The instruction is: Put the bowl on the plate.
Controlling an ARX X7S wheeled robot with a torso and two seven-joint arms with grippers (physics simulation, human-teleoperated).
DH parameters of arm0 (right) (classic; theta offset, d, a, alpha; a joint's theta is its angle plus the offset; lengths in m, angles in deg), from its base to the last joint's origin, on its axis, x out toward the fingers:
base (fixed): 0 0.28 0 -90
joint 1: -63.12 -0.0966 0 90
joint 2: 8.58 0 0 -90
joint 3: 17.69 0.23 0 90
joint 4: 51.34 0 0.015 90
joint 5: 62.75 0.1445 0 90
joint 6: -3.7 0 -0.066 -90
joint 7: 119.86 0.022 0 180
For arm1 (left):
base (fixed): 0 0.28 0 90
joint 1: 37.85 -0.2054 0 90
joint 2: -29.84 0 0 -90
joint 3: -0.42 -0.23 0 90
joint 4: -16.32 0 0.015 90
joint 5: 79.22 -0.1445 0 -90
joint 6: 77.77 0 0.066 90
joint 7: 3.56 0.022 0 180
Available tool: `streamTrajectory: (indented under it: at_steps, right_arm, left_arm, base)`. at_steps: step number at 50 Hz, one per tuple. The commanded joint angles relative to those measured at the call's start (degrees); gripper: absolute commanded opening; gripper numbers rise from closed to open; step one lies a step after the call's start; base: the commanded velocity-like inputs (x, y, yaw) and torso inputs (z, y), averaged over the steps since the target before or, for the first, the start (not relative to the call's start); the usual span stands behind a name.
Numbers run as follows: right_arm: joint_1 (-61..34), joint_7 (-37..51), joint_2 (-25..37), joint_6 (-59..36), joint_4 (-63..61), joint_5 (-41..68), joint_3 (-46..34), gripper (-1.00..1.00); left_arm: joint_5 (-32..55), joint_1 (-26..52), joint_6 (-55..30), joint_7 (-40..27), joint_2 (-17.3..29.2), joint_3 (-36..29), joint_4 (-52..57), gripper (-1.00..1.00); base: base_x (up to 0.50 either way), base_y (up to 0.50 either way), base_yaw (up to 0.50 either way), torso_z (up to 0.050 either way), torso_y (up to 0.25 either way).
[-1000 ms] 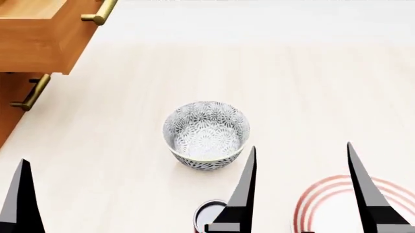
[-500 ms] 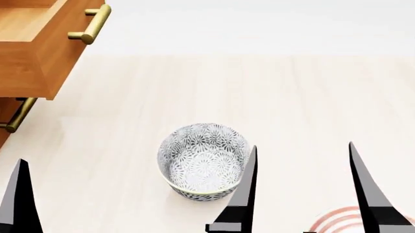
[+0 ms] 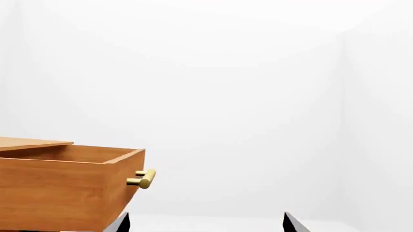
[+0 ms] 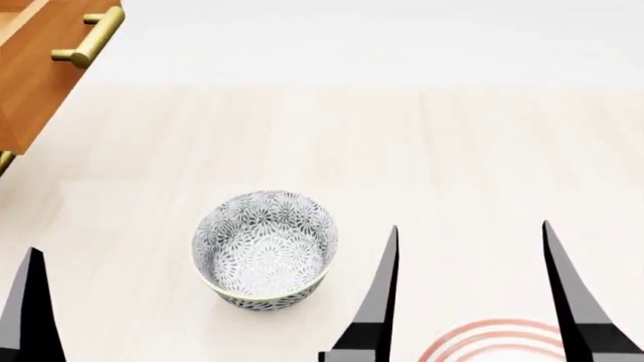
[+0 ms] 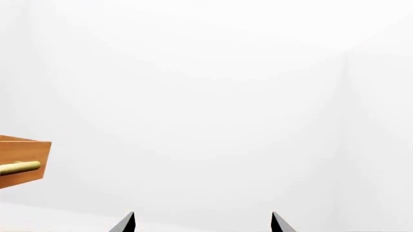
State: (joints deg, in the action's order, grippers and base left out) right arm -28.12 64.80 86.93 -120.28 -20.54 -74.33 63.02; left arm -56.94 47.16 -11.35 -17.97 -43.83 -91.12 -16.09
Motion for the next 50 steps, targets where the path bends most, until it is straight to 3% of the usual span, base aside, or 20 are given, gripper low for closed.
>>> streamTrajectory:
  at_steps: [1, 14, 50]
  right_arm:
    - [-0.47, -0.08, 0.03, -1.36, 0.05, -0.68, -0.41, 1.00]
    - [-0.67, 0.09, 0.12, -1.94, 0.35, -0.73, -0.71, 1.00]
    - [-0.75, -0.49, -0.05, -2.79, -0.04, -1.18, -0.85, 1.00]
  left_arm:
    - [0.94, 0.15, -0.01, -1.02, 0.78, -0.09, 0.26, 1.00]
    - [2.49, -0.10, 0.73, -1.08, 1.67, -0.10, -0.49, 1.00]
    - [9.52, 0.34, -0.13, -4.15, 3.84, 1.14, -0.25, 1.00]
  base:
    - [0.00, 0.00, 0.00, 0.000, 0.000]
    - [0.00, 0.00, 0.00, 0.000, 0.000]
    - [0.00, 0.00, 0.00, 0.050, -0.002]
